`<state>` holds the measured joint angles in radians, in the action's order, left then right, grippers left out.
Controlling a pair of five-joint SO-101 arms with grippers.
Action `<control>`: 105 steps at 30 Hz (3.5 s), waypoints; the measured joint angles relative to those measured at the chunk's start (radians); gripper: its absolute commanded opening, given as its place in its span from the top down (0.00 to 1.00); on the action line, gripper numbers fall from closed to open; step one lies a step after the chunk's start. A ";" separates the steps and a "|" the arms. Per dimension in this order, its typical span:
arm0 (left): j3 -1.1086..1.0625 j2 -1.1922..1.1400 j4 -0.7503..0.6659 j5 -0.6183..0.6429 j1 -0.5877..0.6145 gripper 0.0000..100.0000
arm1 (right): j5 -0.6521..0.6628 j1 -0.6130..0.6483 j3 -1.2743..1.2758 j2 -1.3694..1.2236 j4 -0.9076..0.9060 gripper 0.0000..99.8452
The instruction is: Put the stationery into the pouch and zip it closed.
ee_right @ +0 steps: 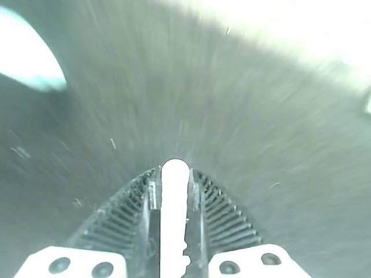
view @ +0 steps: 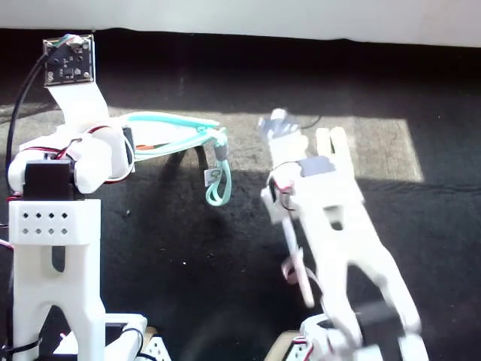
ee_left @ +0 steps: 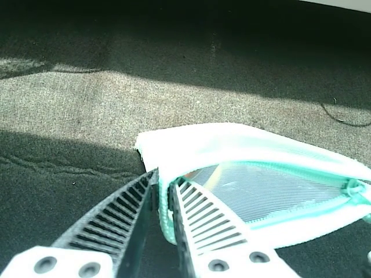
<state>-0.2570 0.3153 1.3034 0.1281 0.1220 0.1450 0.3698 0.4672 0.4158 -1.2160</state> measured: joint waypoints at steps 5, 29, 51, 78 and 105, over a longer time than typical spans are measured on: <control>0.000 0.000 0.000 0.000 0.000 0.99 | 0.000 0.002 -0.109 0.422 0.133 1.00; -0.002 -0.002 -0.031 0.000 -0.101 0.99 | 0.000 0.405 -0.126 0.391 0.672 0.99; 0.284 -0.057 0.253 0.000 -0.109 0.99 | 0.000 0.407 -0.448 0.272 0.669 0.99; 0.330 -0.063 0.299 0.058 -0.110 0.99 | 0.000 0.407 -0.015 0.233 0.939 0.99; 0.411 -0.279 0.293 0.060 -0.021 0.99 | 0.000 0.396 -0.321 0.012 0.446 0.88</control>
<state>0.1542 0.0361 1.5965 0.1880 0.1005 0.1450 0.7656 0.1465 0.4281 -0.7695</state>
